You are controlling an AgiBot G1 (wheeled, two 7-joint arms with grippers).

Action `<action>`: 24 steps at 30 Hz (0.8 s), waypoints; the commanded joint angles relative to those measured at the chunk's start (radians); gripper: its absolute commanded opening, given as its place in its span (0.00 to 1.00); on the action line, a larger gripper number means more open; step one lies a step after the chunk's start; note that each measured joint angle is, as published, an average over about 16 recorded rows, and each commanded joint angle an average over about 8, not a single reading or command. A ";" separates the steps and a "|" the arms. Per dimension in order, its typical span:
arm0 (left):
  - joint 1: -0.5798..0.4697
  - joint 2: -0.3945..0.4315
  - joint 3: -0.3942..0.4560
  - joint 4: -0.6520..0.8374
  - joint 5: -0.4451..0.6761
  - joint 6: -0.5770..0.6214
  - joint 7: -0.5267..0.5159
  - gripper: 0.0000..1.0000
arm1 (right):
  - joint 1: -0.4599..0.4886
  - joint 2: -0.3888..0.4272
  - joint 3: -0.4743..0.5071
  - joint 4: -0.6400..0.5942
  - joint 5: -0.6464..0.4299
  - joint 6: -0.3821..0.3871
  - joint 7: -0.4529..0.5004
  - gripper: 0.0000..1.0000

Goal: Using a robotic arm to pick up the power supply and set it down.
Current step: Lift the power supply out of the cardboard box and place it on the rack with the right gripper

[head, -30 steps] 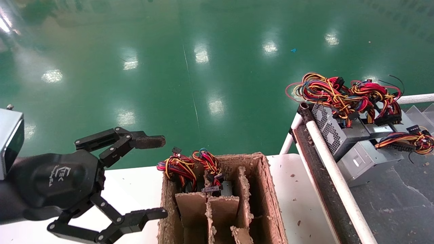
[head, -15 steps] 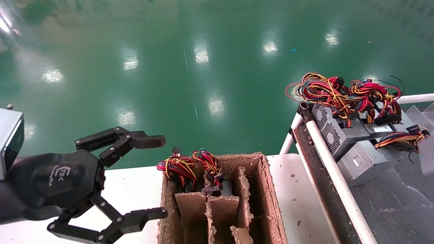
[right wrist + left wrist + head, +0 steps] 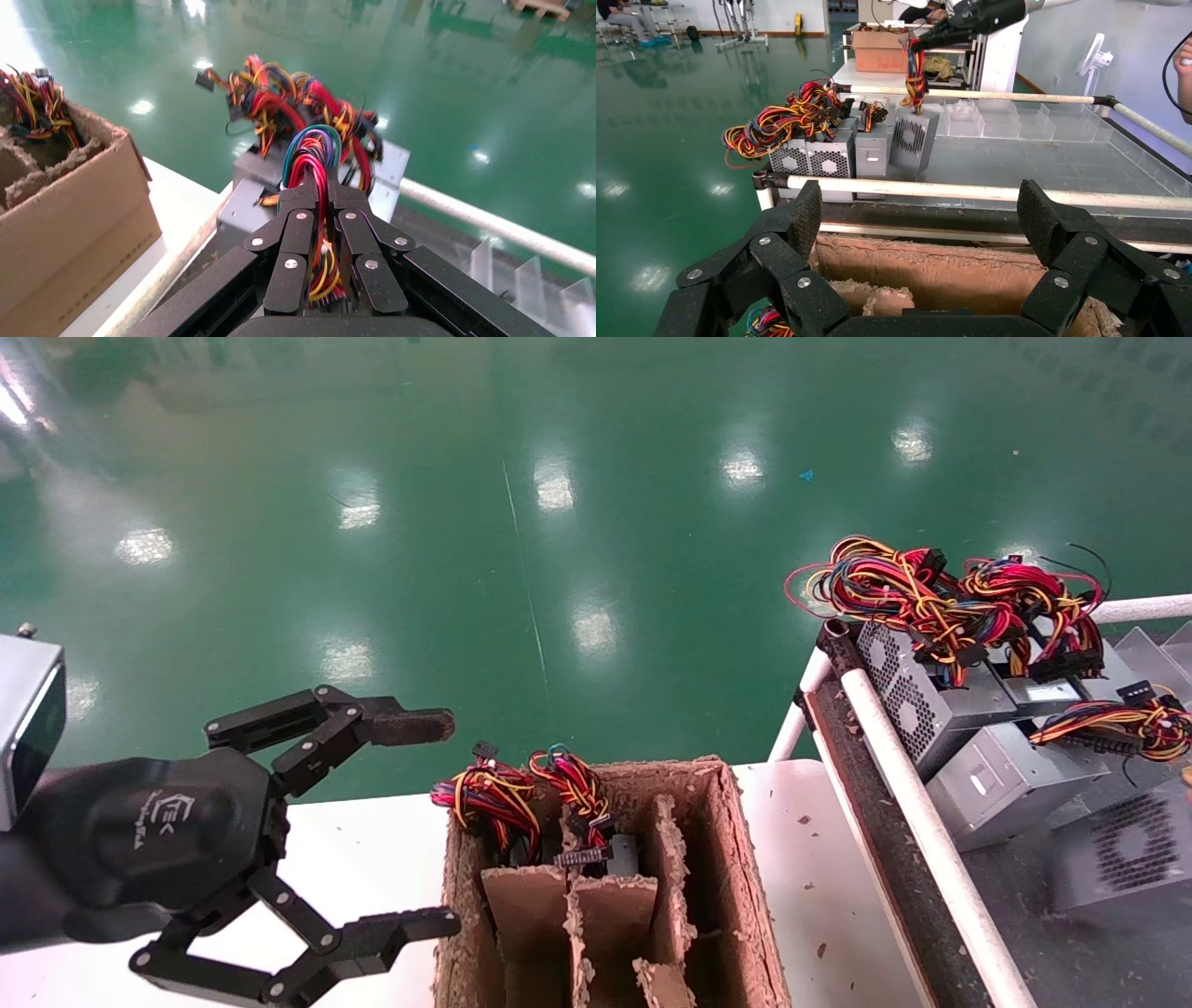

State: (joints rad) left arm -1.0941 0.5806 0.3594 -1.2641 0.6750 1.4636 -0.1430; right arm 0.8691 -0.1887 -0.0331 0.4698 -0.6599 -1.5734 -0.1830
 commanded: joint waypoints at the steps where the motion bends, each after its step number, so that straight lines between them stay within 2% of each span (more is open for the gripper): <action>1: 0.000 0.000 0.000 0.000 0.000 0.000 0.000 1.00 | -0.024 -0.014 -0.009 -0.002 0.009 0.005 -0.011 0.00; 14: 0.000 0.000 0.000 0.000 0.000 0.000 0.000 1.00 | 0.088 -0.079 -0.061 0.064 -0.063 0.102 0.013 0.00; 24: 0.000 0.000 0.000 0.000 0.000 0.000 0.000 1.00 | 0.180 -0.089 -0.086 0.074 -0.113 0.125 0.025 0.00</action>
State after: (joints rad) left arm -1.0941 0.5805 0.3597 -1.2641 0.6749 1.4635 -0.1429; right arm 1.0463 -0.2780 -0.1187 0.5413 -0.7716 -1.4511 -0.1594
